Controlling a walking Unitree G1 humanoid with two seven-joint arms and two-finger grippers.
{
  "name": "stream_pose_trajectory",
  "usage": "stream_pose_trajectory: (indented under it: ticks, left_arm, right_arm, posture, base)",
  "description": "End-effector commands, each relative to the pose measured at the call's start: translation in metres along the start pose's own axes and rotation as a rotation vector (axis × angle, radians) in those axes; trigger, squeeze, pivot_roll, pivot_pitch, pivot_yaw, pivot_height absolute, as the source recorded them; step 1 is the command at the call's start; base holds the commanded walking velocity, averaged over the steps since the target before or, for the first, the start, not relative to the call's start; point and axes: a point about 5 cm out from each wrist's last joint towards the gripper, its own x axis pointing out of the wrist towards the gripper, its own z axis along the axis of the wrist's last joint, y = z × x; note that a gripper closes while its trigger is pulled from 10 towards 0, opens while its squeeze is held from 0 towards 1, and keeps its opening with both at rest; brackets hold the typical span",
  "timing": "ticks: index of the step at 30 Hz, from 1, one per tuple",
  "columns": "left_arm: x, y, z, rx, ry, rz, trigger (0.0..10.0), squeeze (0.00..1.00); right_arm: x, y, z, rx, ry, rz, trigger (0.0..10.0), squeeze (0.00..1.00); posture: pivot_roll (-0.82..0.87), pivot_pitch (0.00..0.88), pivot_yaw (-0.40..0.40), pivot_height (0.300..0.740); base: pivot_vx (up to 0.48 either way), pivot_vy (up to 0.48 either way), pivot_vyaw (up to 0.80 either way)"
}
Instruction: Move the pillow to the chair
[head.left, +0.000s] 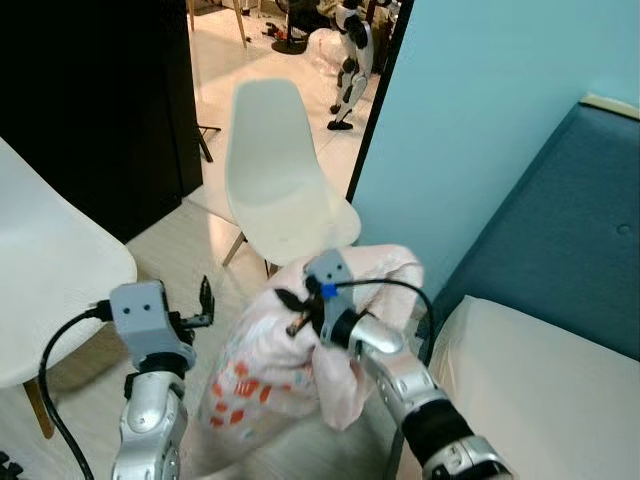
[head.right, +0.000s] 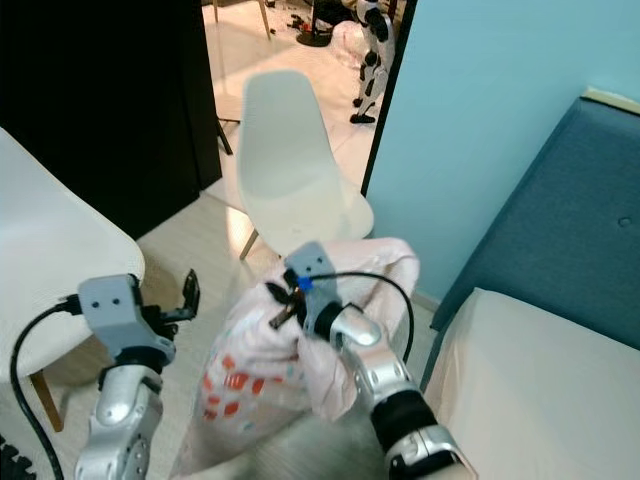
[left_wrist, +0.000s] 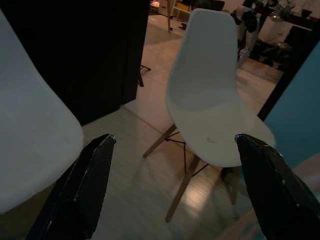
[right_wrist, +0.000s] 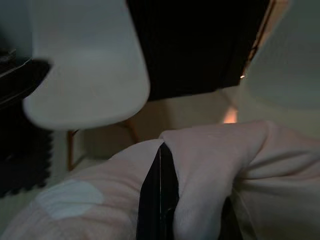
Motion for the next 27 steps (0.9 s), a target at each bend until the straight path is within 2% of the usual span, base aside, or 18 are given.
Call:
stream_pose_trajectory:
  ticks: [1,5,11,21,27]
  left_arm:
    - [0.0,-0.001,-0.001,-0.003,-0.002,-0.008,10.0,0.0]
    - [0.007,-0.003,0.006,0.0,-0.038,-0.025,10.0,0.0]
    - [0.012,-0.007,0.013,-0.004,-0.067,-0.047,10.0,0.0]
    - [0.012,-0.013,0.012,-0.01,-0.065,-0.068,10.0,0.0]
    - [0.012,-0.012,0.012,-0.007,-0.063,-0.066,10.0,0.0]
  right_arm:
    - [0.003,-0.007,0.019,-0.039,-0.101,-0.038,10.0,0.0]
    - [0.005,-0.016,0.027,-0.024,-0.13,-0.092,10.0,0.0]
    - [0.008,-0.018,0.032,-0.01,-0.161,-0.113,10.0,0.0]
    - [0.007,-0.029,0.034,-0.011,-0.168,-0.194,10.0,0.0]
    - [0.007,-0.031,0.035,-0.017,-0.173,-0.216,10.0,0.0]
  posture:
    - [0.03,0.033,-0.138,0.74]
    - [0.03,0.032,-0.136,0.74]
    - [0.03,0.038,-0.128,0.74]
    - [0.03,0.045,-0.119,0.74]
    - [0.03,0.046,-0.116,0.74]
  base:
    - [0.0,0.0,0.0]
    - [0.13,0.0,0.0]
    - [0.303,0.0,0.0]
    - [0.352,0.0,0.0]
    - [0.402,0.0,0.0]
